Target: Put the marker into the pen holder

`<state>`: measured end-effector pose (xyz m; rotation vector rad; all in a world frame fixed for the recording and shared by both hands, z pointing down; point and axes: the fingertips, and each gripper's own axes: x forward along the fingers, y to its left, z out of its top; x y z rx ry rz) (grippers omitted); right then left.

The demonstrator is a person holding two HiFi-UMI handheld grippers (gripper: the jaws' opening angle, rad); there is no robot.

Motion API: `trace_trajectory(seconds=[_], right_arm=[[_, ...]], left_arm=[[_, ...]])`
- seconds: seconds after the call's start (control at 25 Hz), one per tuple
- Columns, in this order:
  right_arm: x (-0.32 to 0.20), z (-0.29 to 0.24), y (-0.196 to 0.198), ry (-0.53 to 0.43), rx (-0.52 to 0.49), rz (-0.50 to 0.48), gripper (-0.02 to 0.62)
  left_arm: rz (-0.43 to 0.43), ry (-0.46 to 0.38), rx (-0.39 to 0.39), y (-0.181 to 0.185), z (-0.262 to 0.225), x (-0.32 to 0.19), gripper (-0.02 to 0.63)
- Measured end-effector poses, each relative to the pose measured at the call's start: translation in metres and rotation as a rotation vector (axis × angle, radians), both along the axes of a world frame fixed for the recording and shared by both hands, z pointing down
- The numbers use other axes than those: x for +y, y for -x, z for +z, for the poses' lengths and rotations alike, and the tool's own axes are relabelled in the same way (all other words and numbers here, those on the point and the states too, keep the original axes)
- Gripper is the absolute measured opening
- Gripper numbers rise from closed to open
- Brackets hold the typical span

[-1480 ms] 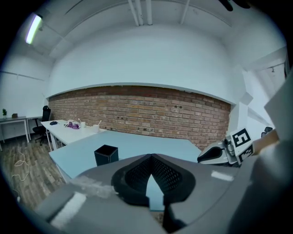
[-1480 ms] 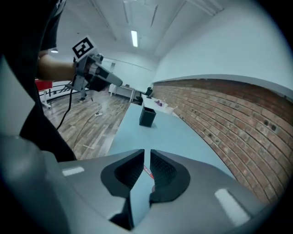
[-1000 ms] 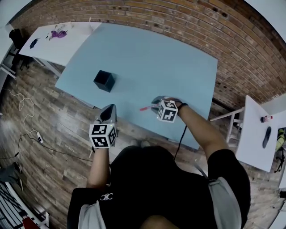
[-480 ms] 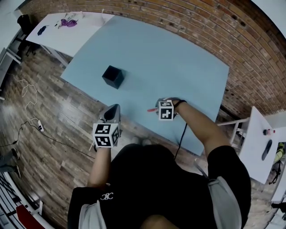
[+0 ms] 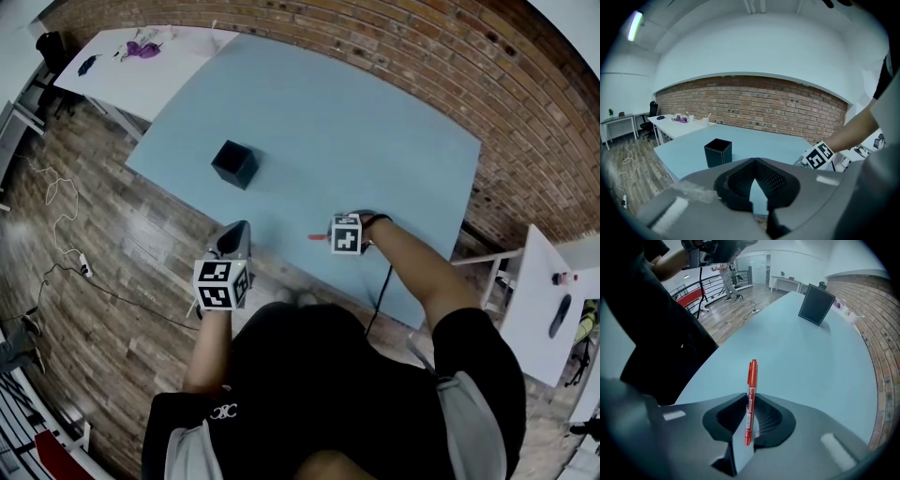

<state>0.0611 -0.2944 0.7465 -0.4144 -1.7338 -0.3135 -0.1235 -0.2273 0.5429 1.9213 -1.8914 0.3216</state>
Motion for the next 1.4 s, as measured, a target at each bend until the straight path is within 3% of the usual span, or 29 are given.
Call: trace_trajectory(seconds=[0.32, 0.52, 0.64, 0.8, 0.92, 1.04, 1.16, 1.4], right_arm=[[-0.003, -0.006, 0.002, 0.034, -0.092, 0.083, 0.051], [-0.01, -0.03, 0.015, 0.067, -0.242, 0.18, 0.051], [-0.018, -0.063, 0.025, 0.086, -0.403, 0.305, 0.051], [-0.037, -0.132, 0.034, 0.078, -0.77, 0.558, 0.051], [-0.055, -0.195, 0.028, -0.03, -1.046, 0.701, 0.049], [-0.068, -0.253, 0.012, -0.118, -1.261, 0.817, 0.049], [-0.074, -0.286, -0.009, -0.142, -1.374, 0.905, 0.049], [-0.079, -0.298, -0.02, -0.176, -1.401, 0.898, 0.049]], left_arm=[[0.01, 0.0, -0.001, -0.01, 0.002, -0.007, 0.006], [0.004, -0.013, -0.005, -0.009, -0.002, -0.014, 0.006], [0.005, -0.027, -0.012, -0.01, -0.006, -0.021, 0.006], [0.004, -0.04, -0.02, -0.009, -0.01, -0.026, 0.006], [0.012, -0.052, -0.029, -0.01, -0.014, -0.033, 0.006], [0.02, -0.07, -0.042, -0.012, -0.019, -0.041, 0.006], [0.039, -0.072, -0.049, -0.019, -0.022, -0.049, 0.006], [0.067, -0.069, -0.066, -0.029, -0.026, -0.059, 0.006]])
